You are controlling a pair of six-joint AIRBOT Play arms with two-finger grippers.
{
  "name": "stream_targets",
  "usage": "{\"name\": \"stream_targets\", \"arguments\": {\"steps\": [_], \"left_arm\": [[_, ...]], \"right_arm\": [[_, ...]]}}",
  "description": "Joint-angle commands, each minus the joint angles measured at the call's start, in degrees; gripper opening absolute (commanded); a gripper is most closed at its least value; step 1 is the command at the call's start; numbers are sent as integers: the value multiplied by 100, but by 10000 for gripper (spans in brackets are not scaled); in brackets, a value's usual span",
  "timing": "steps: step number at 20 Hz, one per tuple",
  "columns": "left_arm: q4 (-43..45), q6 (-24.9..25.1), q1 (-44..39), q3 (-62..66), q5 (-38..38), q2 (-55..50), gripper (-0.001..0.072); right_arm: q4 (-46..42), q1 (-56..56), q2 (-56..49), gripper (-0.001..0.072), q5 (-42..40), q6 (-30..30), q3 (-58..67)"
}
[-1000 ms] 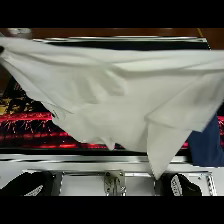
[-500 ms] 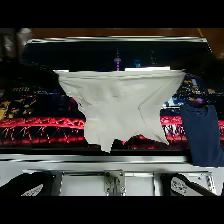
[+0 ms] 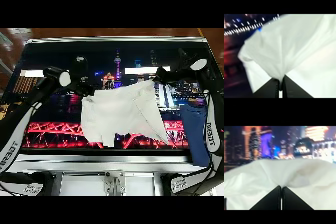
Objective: Fold the shirts.
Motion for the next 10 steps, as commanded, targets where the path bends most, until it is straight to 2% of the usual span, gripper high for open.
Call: {"name": "stream_targets", "arguments": {"steps": [1,2,3,4,5,7,10], "left_arm": [[-931,-4,42,-4,11,-691,92],[-1021,-7,90,0,-35,-699,309],[-1038,-7,181,81,-306,-699,518],[-1036,-4,343,234,-767,-697,624],[-1036,17,542,398,-1279,-684,656],[-1038,264,1036,575,-2140,-540,655],[-1154,621,1751,240,-2750,-33,656]], "right_arm": [[-262,101,-413,87,162,210,2],[-219,81,-363,218,170,179,31],[-109,20,-273,512,271,63,87],[-63,-57,-164,628,466,-146,179],[-140,-153,-35,627,782,-328,313],[-754,-415,315,627,1591,-573,531],[-2643,-898,796,623,3169,-619,496]]}}
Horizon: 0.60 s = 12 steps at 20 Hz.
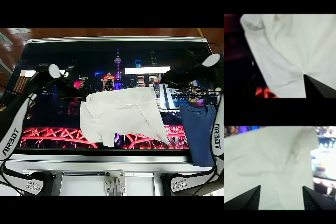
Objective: Fold the shirts.
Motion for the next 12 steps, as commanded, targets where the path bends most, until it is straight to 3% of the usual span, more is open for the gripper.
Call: {"name": "stream_targets", "arguments": {"steps": [1,4,7,12], "left_arm": [[-424,455,789,-450,-905,501,656],[-1331,807,1207,-2061,-267,1067,667],[-2455,1305,1331,-3547,811,1191,713],[-3445,1821,1309,-4310,1663,820,709]], "right_arm": [[-1585,-605,476,623,1753,-90,-76],[-503,-1370,905,623,1770,-146,-997],[-107,-1622,1178,623,1700,-404,-1797],[232,-1574,1287,623,1307,-496,-2068]]}}
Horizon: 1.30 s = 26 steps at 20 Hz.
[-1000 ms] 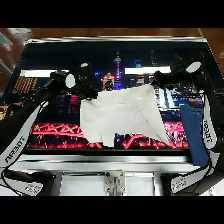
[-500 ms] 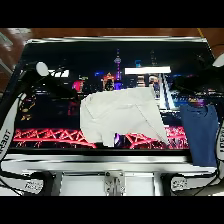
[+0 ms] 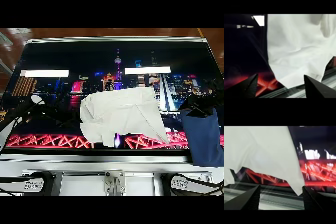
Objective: Fold the shirts.
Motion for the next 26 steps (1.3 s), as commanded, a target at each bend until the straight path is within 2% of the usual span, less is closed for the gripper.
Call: {"name": "stream_targets", "arguments": {"steps": [1,5,6,8,9,10,11,13,14,18,23,26], "left_arm": [[-918,522,37,-481,549,-243,708],[-1523,909,37,-481,667,-555,705],[-1591,925,37,-481,772,-568,654],[-1635,916,37,-481,960,-568,350],[-1635,918,37,-481,973,-566,224],[-1635,922,37,-481,944,-564,113],[-1635,957,39,-481,885,-562,40],[-1635,1209,39,-479,682,-542,42],[-1633,1239,37,-481,605,-527,42],[-1633,1484,37,-479,319,-369,42],[-1633,1497,37,-479,179,-232,42],[-1633,1495,39,-479,181,-234,42]], "right_arm": [[321,-57,87,623,-212,-83,-197],[321,-55,87,623,-251,-83,-197],[319,-55,87,623,-234,-81,-197],[315,-55,87,623,-173,-72,-197],[260,-55,85,623,-109,-39,-197],[131,-57,87,624,-9,-37,-232],[-44,-61,87,625,157,-59,-372],[-219,-61,87,673,518,-236,-997],[-214,-59,87,673,516,-238,-1388],[-326,-55,85,673,-348,-323,-2568],[-330,-11,85,673,-879,-348,-2977],[-994,560,85,673,-1139,-396,-3099]]}}
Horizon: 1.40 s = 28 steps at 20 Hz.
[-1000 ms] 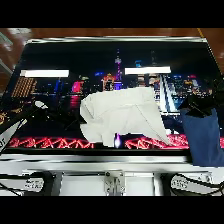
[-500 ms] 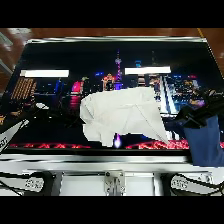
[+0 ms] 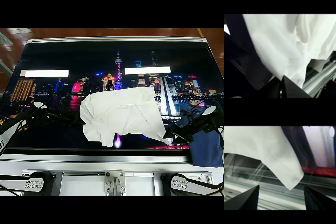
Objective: Fold the shirts.
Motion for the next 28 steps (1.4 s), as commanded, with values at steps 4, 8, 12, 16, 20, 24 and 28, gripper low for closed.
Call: {"name": "stream_targets", "arguments": {"steps": [4,8,12,16,20,24,28], "left_arm": [[-4,24,2,0,-195,26,42],[-4,24,2,0,-199,26,42],[2,52,2,46,-243,46,41],[107,127,24,848,-236,573,40],[177,352,245,2761,-249,1906,40],[267,365,643,5305,363,3362,40],[1325,-444,944,6688,1307,4422,40]], "right_arm": [[-909,885,-17,670,-809,258,-173],[-968,1084,-212,517,-990,448,-173],[-979,1281,-199,74,-927,426,-28],[-514,1281,455,73,-616,153,726],[448,1281,1790,73,-769,-212,2573],[492,1281,3062,73,-1893,149,4806],[498,1281,3700,73,-2245,632,6210]]}}
